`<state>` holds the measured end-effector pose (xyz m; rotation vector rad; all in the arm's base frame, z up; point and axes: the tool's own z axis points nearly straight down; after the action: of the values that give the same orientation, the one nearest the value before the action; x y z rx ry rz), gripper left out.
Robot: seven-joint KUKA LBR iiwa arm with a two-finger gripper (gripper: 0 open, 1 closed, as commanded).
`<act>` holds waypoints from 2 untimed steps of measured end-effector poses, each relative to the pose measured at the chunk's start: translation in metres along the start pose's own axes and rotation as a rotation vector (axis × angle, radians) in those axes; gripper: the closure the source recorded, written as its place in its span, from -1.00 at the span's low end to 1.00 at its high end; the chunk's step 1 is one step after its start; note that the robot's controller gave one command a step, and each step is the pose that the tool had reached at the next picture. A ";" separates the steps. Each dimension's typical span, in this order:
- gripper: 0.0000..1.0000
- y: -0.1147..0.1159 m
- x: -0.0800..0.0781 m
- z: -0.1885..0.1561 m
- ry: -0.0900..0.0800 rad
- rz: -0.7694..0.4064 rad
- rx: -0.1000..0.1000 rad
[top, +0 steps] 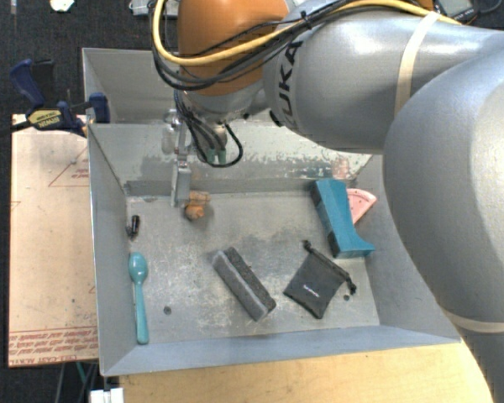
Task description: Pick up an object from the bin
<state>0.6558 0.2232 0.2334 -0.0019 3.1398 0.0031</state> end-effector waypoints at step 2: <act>-1.00 -0.101 0.005 0.166 0.016 0.182 0.001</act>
Offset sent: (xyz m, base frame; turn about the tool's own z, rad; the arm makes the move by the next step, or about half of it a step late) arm -0.0011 -0.1002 -0.1634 0.1826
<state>0.6512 0.1223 0.0671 0.2851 3.1435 0.0017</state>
